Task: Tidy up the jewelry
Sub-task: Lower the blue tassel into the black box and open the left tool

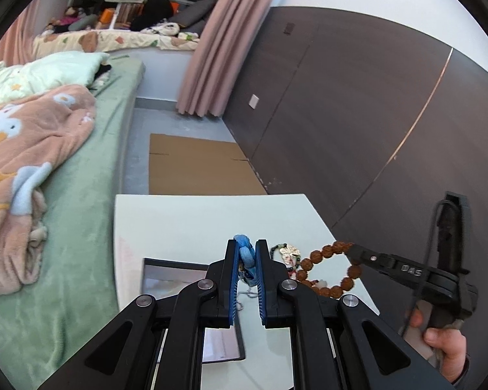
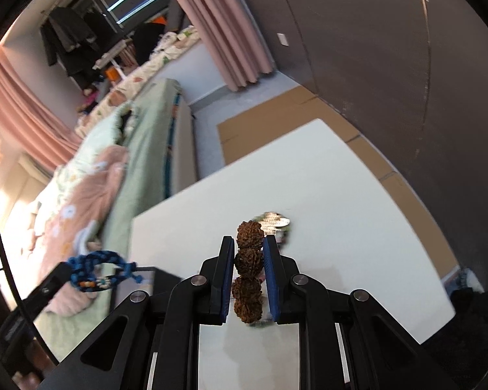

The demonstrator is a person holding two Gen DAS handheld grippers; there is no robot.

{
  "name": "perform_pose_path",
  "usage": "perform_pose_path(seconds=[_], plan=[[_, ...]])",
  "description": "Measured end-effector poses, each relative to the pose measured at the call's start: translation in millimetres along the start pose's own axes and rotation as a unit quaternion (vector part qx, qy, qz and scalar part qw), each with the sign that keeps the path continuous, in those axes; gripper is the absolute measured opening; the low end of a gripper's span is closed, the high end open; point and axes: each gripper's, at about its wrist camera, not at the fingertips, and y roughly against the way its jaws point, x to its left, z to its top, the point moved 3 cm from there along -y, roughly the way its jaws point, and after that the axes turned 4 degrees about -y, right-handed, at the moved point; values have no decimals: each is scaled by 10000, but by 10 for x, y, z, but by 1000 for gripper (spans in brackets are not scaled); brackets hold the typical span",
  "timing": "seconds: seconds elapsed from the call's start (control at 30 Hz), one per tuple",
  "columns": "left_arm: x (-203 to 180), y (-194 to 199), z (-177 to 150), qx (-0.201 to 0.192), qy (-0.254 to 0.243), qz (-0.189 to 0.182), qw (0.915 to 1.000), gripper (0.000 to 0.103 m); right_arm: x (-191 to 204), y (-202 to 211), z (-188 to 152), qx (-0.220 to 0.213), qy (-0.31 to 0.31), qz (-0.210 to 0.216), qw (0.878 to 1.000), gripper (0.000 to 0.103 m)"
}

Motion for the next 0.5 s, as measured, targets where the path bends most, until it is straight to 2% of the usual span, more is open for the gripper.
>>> perform_pose_path(seconds=[0.2, 0.3, 0.33, 0.37, 0.4, 0.43, 0.47, 0.5], plan=[[108, 139, -15, -35, 134, 29, 9999, 11, 315, 196, -81, -79, 188, 379, 9991, 19], [193, 153, 9, 78, 265, 162, 9995, 16, 459, 340, -127, -146, 276, 479, 9984, 19], [216, 154, 10, 102, 275, 213, 9993, 26, 506, 395, -147, -168, 289, 541, 9980, 19], [228, 164, 7, 92, 290, 231, 9993, 41, 536, 432, -167, -183, 301, 584, 9977, 19], [248, 197, 10, 22, 335, 218, 9992, 50, 587, 475, -191, -197, 332, 647, 9972, 19], [258, 230, 14, -58, 385, 202, 9990, 65, 624, 486, -213, -195, 344, 673, 9969, 19], [276, 274, 17, -144, 436, 185, 9988, 75, 661, 507, -246, -176, 363, 712, 9966, 19], [291, 318, 12, -215, 464, 166, 9986, 79, 708, 519, -272, -146, 393, 758, 9962, 19]])
